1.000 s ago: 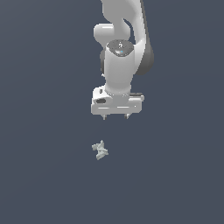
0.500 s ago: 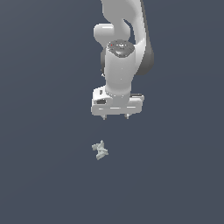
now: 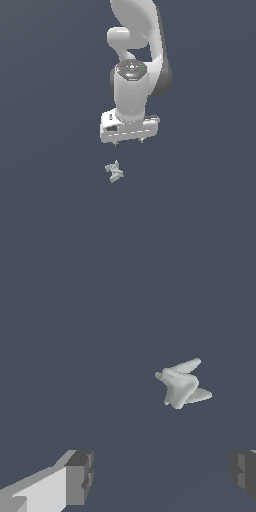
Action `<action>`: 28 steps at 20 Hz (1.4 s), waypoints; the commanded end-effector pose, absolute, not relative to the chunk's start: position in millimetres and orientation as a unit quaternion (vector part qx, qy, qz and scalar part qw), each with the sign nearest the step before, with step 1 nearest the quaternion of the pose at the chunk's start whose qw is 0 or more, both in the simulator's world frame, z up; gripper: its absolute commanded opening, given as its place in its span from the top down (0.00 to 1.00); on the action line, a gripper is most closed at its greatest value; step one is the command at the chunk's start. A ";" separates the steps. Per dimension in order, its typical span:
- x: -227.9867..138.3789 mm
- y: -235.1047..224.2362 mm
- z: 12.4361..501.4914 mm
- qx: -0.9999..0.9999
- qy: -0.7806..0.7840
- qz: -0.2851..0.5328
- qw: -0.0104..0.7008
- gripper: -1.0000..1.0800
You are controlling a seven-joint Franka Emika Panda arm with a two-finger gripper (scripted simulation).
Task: Pick up the object and move it to a goal position.
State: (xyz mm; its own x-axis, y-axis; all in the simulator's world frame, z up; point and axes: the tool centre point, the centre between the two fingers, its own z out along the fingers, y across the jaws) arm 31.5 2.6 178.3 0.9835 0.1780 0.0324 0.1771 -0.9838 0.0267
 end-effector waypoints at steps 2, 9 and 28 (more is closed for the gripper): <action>44.5 -7.0 165.1 0.993 0.116 0.014 0.011 0.04; 72.9 -32.1 129.8 0.984 0.180 0.006 0.007 0.04; 94.4 -60.1 89.0 0.971 0.241 0.000 0.000 0.04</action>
